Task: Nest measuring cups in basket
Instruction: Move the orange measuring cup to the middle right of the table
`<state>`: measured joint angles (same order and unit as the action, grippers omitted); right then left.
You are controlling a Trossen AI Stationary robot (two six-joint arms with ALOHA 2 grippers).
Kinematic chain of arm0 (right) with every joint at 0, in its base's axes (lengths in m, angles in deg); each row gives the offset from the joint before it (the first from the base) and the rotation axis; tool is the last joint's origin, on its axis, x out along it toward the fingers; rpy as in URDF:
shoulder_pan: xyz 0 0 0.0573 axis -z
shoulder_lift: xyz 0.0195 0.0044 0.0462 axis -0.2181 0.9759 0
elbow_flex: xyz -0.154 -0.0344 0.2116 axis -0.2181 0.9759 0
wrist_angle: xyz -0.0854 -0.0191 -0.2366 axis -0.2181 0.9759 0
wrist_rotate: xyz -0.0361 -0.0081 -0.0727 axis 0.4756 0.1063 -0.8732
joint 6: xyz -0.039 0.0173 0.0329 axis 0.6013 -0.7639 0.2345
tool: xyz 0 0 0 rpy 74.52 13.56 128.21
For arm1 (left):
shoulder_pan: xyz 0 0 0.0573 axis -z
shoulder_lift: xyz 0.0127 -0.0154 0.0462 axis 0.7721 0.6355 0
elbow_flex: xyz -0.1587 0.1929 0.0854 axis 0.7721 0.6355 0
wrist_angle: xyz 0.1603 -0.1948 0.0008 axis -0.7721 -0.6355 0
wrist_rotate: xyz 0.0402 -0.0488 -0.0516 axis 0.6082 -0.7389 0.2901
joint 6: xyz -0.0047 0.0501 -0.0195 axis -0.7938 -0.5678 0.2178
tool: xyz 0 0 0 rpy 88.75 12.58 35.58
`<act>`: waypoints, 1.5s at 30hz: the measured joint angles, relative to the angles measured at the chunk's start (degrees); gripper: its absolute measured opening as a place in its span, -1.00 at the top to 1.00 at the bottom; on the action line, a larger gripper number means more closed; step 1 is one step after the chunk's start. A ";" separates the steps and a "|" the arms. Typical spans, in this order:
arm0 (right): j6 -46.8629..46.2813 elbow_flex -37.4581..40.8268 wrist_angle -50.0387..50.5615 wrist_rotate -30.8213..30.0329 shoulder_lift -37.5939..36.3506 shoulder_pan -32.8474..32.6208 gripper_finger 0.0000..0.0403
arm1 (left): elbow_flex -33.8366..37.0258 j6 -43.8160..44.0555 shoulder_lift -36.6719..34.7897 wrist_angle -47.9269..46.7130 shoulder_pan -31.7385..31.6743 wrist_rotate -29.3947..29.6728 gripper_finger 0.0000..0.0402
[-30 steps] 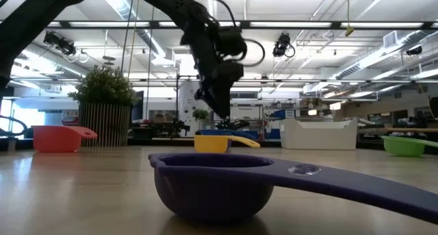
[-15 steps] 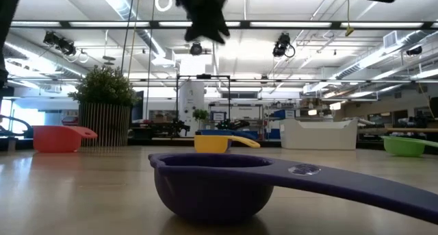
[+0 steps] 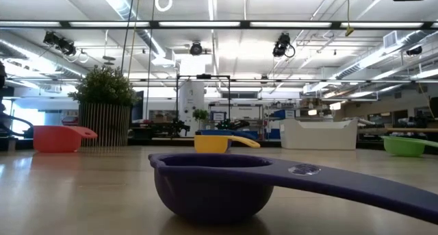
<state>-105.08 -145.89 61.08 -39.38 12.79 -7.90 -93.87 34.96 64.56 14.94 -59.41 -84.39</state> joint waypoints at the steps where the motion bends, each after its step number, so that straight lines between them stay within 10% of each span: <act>1: -1.80 0.65 -0.59 -0.73 0.51 -0.73 0.94 | 0.00 0.00 -0.55 0.05 0.67 -0.02 0.33; 17: -18.25 11.31 -19.07 -0.77 11.30 -9.81 0.42 | 0.00 -0.02 -8.80 -4.42 7.75 0.02 0.33; 45: -18.30 12.95 -28.39 -2.07 30.32 -18.55 0.42 | 0.00 0.36 -9.32 -7.77 10.69 0.02 0.33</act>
<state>-123.37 -132.94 32.69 -41.45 43.11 -26.45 -93.87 35.33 55.24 7.17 -48.72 -84.38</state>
